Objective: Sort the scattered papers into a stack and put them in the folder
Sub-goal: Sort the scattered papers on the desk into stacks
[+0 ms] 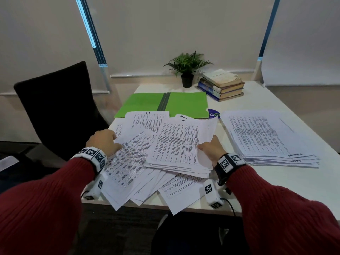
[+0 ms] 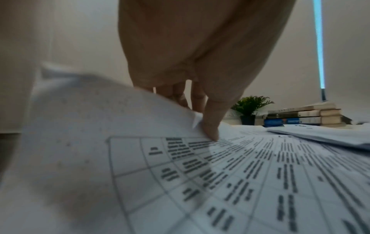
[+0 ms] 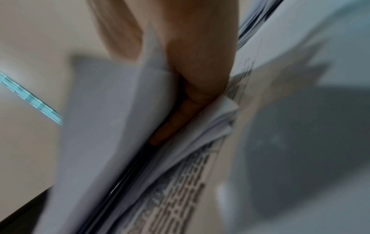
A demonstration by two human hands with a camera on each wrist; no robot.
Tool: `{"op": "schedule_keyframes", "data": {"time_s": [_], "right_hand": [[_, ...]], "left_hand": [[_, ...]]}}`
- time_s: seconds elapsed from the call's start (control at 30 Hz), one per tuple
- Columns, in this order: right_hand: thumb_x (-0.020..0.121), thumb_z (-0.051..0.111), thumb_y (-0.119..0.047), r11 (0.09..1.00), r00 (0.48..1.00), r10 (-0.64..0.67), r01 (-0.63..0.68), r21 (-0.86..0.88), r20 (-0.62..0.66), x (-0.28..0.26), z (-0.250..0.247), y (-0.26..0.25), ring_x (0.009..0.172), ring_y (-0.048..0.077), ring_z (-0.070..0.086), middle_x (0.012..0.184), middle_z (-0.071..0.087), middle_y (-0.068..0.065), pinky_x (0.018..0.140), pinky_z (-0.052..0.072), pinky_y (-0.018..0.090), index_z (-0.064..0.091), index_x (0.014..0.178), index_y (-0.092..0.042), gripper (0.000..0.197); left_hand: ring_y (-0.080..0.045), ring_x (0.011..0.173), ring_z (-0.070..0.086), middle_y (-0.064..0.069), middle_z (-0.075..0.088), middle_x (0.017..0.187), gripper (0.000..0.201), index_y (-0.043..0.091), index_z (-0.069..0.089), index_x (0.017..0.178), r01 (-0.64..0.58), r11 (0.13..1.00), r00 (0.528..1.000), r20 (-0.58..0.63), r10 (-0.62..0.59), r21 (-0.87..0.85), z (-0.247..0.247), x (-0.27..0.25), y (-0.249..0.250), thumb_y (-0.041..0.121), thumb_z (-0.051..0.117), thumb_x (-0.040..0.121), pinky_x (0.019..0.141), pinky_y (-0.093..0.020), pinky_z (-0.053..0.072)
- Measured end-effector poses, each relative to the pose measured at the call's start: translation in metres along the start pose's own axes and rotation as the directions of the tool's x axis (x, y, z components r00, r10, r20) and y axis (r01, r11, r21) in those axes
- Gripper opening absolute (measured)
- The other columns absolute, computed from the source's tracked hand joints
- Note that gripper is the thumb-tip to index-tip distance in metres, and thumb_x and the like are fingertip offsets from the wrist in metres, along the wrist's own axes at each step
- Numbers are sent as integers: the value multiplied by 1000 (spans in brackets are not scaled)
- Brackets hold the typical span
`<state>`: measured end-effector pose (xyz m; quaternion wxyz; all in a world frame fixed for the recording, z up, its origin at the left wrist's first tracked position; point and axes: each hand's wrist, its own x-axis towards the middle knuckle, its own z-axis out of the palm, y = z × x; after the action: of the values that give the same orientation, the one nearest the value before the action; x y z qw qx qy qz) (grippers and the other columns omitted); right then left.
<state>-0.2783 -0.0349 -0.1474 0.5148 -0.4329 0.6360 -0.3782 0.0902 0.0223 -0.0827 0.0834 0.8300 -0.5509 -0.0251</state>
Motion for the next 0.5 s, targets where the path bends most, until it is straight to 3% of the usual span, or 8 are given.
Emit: {"op": "schedule_keyframes", "data": {"time_s": [0.1, 0.27, 0.33, 0.4, 0.5], "right_hand": [[99, 64, -2, 997, 1000, -22, 22, 70, -3, -3, -2, 0, 145, 37, 42, 161, 37, 16, 113, 39, 41, 14, 162, -2, 81], [97, 64, -1, 992, 1000, -26, 26, 123, -8, 0, 0, 4, 141, 36, 47, 159, 42, 15, 118, 40, 46, 21, 159, -4, 76], [97, 63, 1, 991, 1000, -22, 22, 128, -1, 0, 0, 3, 139, 36, 49, 155, 47, 15, 116, 41, 44, 24, 158, -3, 72], [98, 62, 1, 993, 1000, -12, 13, 115, -2, -3, 0, 0, 138, 36, 50, 151, 49, 14, 114, 42, 43, 27, 156, -2, 69], [92, 63, -3, 996, 1000, -5, 3, 93, 20, -7, 1, -2, 135, 39, 53, 150, 52, 17, 113, 45, 46, 34, 153, -1, 68]], "left_hand": [[-37, 85, 68, -15, 73, 96, 14, 19, 72, 91, -34, 999, 997, -66, 31, -38, -14, -5, 5, 32, 74, 86, 78, -40, 59], [-49, 99, 64, -29, 66, 112, 25, 18, 61, 119, -85, 963, 931, -364, -14, -254, -75, -10, 20, 34, 51, 104, 86, -52, 56], [-45, 93, 65, -25, 66, 108, 22, 18, 59, 112, -128, 917, 880, -470, -72, -379, -98, -7, 28, 36, 49, 104, 83, -53, 57], [-36, 85, 64, -16, 66, 101, 23, 15, 58, 107, -177, 844, 855, -503, -122, -506, -112, -3, 40, 35, 48, 103, 75, -46, 55], [-27, 84, 60, -11, 65, 98, 23, 9, 65, 112, -223, 721, 901, -422, -106, -657, -102, 3, 68, 28, 56, 102, 74, -38, 50]]}}
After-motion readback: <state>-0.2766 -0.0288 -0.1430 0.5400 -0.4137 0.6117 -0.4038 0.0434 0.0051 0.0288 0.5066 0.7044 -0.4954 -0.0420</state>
